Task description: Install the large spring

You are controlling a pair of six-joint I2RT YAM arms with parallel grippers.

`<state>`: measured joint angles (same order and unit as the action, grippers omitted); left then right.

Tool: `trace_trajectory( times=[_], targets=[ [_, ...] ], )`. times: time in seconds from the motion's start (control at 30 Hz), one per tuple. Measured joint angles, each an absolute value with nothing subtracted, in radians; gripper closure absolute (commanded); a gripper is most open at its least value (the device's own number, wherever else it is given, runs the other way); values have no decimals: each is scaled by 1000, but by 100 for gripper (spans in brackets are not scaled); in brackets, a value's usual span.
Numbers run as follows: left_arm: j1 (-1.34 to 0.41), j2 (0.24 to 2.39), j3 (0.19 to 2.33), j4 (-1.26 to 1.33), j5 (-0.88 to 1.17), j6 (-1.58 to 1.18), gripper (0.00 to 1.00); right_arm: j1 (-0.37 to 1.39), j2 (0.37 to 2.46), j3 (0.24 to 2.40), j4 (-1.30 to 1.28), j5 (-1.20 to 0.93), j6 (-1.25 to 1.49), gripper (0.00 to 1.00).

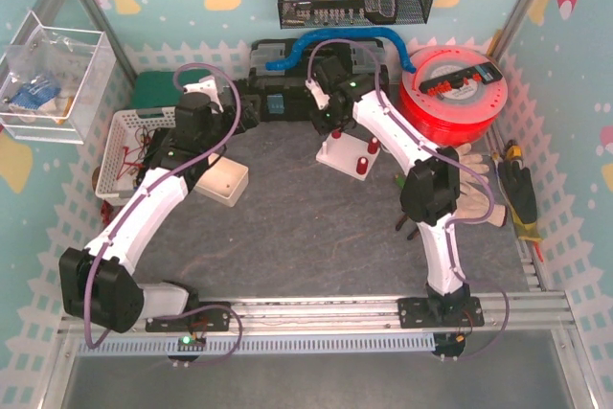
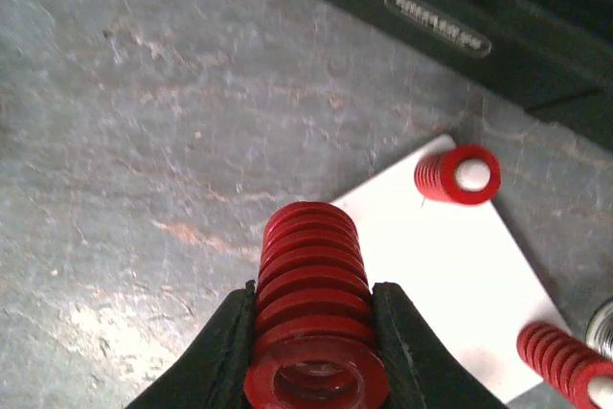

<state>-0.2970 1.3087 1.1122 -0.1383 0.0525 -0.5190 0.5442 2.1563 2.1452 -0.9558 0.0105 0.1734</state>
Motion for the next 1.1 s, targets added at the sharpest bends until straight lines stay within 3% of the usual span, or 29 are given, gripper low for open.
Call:
trace_trajectory(
  times=[0.3,1.1],
  targets=[
    [-297,1307,1111,-138,27,-436,1,544,2191,2169,-1075,33,175,100],
    [-297,1305,1099,-139,-6,-371,1,544,2301,2206,-1090,46,173,100]
  ],
)
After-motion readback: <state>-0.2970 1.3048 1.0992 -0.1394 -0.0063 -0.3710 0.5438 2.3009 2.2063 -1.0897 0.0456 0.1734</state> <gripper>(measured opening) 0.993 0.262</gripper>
